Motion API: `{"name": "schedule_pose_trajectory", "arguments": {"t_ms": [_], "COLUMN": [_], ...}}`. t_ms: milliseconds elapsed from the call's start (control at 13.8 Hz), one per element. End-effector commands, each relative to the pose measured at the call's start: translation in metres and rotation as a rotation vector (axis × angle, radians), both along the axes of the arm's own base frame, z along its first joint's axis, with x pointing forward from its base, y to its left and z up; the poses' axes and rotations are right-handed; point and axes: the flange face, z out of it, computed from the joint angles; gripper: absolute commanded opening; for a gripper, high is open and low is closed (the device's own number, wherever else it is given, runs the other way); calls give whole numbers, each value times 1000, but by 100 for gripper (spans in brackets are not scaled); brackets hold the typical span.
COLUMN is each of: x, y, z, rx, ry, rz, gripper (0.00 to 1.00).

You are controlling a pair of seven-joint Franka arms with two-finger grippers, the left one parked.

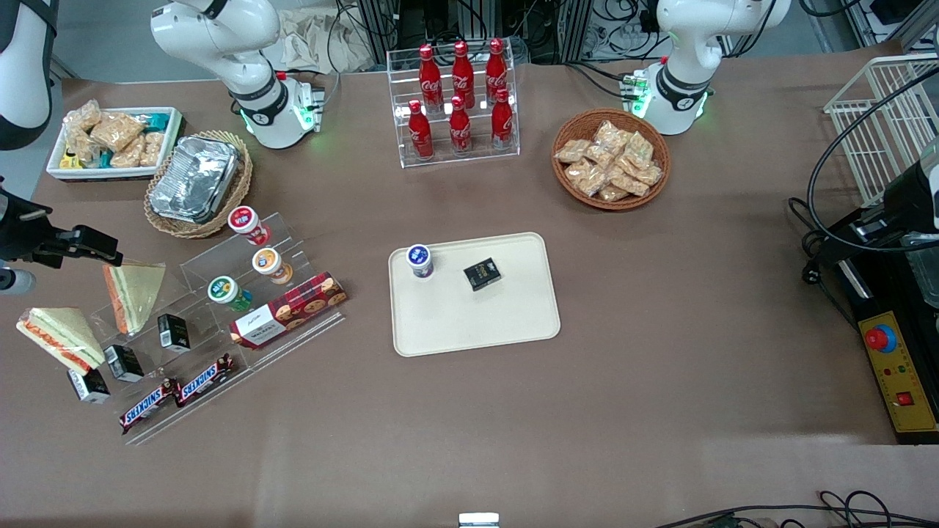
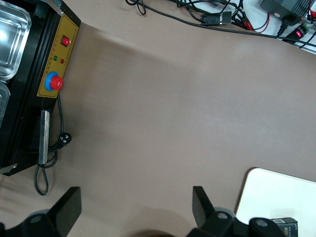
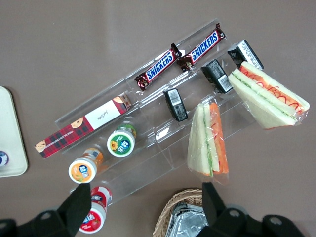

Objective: Place sandwich on tray

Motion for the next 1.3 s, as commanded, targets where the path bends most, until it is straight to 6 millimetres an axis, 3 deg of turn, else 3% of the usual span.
{"name": "schedule_pose_trajectory", "arguments": {"t_ms": [0,579,796,1013,1230], "x": [-1,5,5,2,6], "y": [-3,-2,-6,-31,-68], "z": [6,2,3,4,-5], "rx": [-19,-23,-22,-31,-45], "ry": [-13,-29,-35,-36,-61], "rz": [-4,11,90,165,226], "gripper": [100,100,100,100,100]}}
